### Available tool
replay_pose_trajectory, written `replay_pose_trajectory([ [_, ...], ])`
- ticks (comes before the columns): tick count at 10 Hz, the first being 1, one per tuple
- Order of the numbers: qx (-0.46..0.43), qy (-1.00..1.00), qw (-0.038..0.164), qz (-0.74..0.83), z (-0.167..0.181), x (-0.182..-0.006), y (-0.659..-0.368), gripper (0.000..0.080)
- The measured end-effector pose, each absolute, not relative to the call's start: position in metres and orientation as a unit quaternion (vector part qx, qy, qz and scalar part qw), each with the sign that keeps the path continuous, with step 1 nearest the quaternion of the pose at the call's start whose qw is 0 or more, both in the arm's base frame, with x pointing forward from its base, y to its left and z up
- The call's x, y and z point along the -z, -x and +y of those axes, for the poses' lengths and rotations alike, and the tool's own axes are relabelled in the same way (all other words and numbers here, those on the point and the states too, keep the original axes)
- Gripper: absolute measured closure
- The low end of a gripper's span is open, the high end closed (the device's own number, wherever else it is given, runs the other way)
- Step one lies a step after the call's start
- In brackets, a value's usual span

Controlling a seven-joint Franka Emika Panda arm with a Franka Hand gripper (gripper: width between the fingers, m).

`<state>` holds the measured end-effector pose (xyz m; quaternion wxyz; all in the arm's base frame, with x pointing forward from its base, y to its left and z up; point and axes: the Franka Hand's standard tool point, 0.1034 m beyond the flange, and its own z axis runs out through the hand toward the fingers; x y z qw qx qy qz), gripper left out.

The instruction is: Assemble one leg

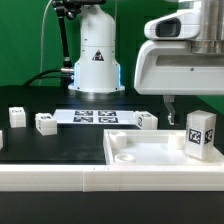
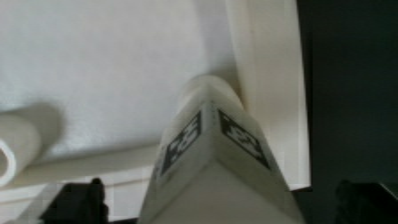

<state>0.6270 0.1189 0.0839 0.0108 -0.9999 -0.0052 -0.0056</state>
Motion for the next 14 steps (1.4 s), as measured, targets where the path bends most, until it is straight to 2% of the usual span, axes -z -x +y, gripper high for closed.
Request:
replay_pose_trajectory([
  [4,0.01,0.987,0.004,-0.161,0.1219,-0.0826,-0.6264,0.015],
  [6,0.01,0.985,0.004,-0.173,0.1212,-0.0824,-0.6265,0.0168],
  [8,0.01,0.986,0.005,-0.166,0.1211,-0.0823,-0.6264,0.0513],
  [11,0.01,0.987,0.005,-0.159,0.121,-0.0821,-0.6264,0.0509],
  [14,0.009,0.998,0.027,0.055,0.1186,-0.0809,-0.6265,0.0509],
])
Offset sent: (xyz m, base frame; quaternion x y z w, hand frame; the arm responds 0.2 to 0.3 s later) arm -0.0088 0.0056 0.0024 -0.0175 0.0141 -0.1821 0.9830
